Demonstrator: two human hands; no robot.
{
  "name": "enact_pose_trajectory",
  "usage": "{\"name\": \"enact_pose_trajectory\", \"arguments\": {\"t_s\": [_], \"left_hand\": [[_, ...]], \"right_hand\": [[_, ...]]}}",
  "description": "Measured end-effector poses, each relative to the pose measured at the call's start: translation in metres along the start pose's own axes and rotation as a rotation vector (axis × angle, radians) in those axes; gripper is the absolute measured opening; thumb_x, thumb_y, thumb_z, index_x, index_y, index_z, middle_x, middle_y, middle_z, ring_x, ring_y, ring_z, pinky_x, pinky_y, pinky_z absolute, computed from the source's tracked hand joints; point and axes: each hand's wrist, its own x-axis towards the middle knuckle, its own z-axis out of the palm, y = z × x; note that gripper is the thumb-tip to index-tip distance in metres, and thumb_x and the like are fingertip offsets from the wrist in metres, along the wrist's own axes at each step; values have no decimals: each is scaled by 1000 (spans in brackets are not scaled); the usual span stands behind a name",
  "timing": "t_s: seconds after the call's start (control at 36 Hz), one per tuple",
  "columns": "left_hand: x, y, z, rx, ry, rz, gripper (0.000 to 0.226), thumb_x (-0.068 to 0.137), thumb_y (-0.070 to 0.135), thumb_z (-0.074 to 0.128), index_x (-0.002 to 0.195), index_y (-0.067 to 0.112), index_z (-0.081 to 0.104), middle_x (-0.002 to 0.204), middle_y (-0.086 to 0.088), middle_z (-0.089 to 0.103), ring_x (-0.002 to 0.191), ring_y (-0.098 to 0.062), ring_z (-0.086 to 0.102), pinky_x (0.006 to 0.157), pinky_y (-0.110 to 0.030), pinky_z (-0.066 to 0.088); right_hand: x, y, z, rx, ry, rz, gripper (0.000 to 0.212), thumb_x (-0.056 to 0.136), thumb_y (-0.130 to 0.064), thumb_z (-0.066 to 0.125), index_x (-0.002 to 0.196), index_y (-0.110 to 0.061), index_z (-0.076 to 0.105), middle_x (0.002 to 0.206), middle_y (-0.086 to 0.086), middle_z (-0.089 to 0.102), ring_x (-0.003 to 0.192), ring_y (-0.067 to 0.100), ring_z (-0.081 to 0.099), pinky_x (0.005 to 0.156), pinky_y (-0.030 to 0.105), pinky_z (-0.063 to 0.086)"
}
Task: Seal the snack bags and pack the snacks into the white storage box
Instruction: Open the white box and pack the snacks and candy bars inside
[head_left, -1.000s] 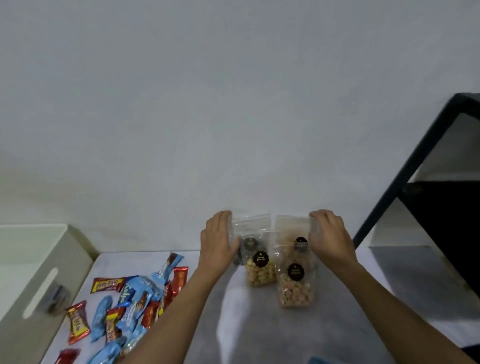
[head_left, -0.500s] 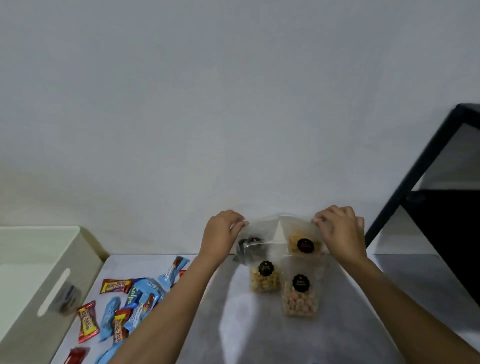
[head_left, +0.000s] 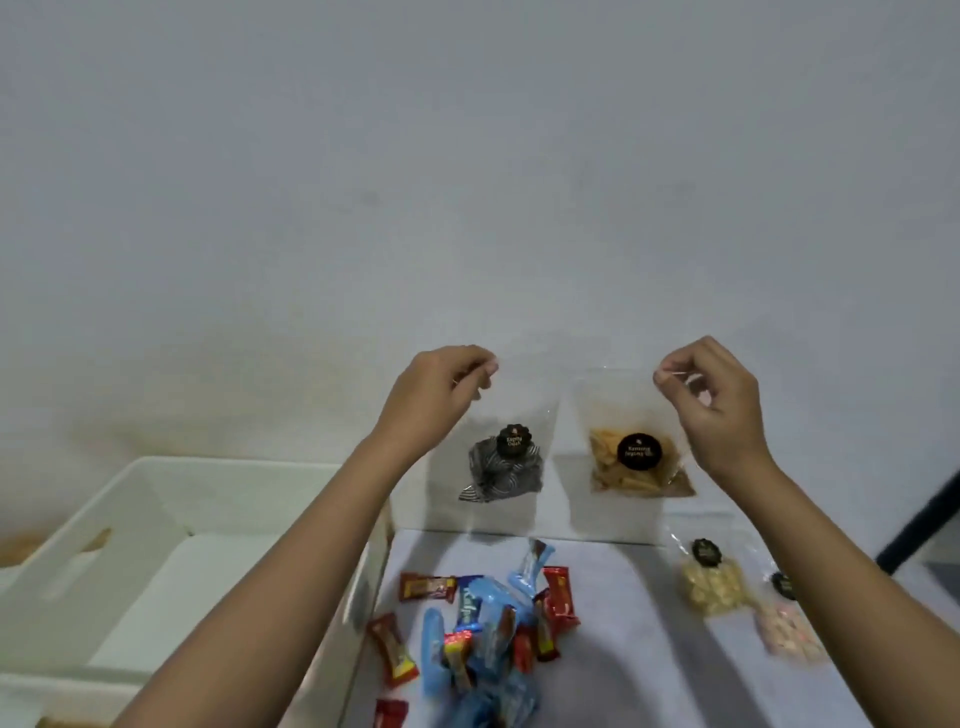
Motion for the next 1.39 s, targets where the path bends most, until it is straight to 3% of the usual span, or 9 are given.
{"name": "enact_pose_trajectory", "arguments": {"t_s": [0.25, 0.47, 0.67, 0.75, 0.86, 1.0, 1.11, 1.28, 1.39], "left_hand": [[-61, -119, -138, 64, -77, -18, 11, 91, 27, 54, 93, 30, 64, 73, 11, 64, 65, -7, 64, 72, -36, 55], [-105, -213, -174, -164, -112, -234, 17, 90, 13, 53, 86, 25, 65, 73, 4, 65, 68, -9, 62, 72, -28, 49], [-126, -259, -134, -363, -281, -353, 13, 91, 14, 55, 92, 17, 68, 86, 5, 68, 90, -5, 62, 81, -17, 44], [-126, -270, -112, -406, -376, -361, 16, 92, 14, 53, 95, 9, 69, 89, 5, 68, 93, -9, 61, 85, -16, 44], [-122, -279, -89, -434, -481, -346, 16, 94, 16, 52, 93, 13, 68, 90, 5, 68, 88, 0, 61, 83, -12, 44], [-112, -297, -80, -424, -438, -365, 15, 94, 14, 52, 94, 15, 67, 89, 6, 68, 89, -3, 61, 84, -15, 44], [-99, -309, -80, -335, -405, -339, 15, 92, 14, 54, 95, 16, 68, 94, 6, 65, 91, -2, 59, 79, -6, 42], [-87, -304, -74, -179, -371, -347, 20, 92, 15, 54, 101, 3, 68, 105, -10, 66, 94, -13, 56, 85, -21, 45], [-91, -292, -68, 33, -204, -286, 24, 92, 21, 52, 110, 9, 64, 114, -7, 58, 111, -18, 47, 98, -28, 36]], "right_hand": [[-41, -103, 192, 257, -55, 22, 11, 76, -29, 51, 67, -23, 53, 71, -14, 54, 67, 6, 49, 59, 21, 37], [-70, -141, 304, 241, -280, 96, 16, 82, -17, 54, 70, -27, 52, 75, -8, 54, 71, 1, 49, 62, 11, 36], [-120, -99, 318, -35, -623, 245, 15, 81, -25, 58, 73, -38, 56, 81, -11, 60, 82, 0, 51, 74, 12, 35], [-134, -80, 317, -138, -634, 296, 14, 84, -16, 65, 78, -29, 67, 80, -18, 60, 84, 3, 50, 76, 21, 36], [-136, -76, 326, -125, -539, 354, 10, 84, -11, 65, 82, -17, 73, 78, -16, 58, 80, 5, 51, 74, 15, 38], [-129, -60, 341, -284, -459, 332, 10, 84, -17, 66, 87, -19, 75, 83, -12, 65, 81, 11, 51, 77, 27, 43], [-124, -50, 357, -453, -490, 320, 13, 84, -19, 63, 90, -20, 75, 94, -2, 72, 93, 21, 52, 83, 38, 45], [-113, -46, 375, -548, -490, 281, 19, 88, -16, 55, 96, -19, 72, 99, 0, 70, 97, 24, 52, 80, 36, 43], [-113, -48, 363, -498, -506, 277, 24, 87, -17, 55, 107, -18, 68, 109, 0, 67, 104, 23, 51, 86, 36, 41]]}}
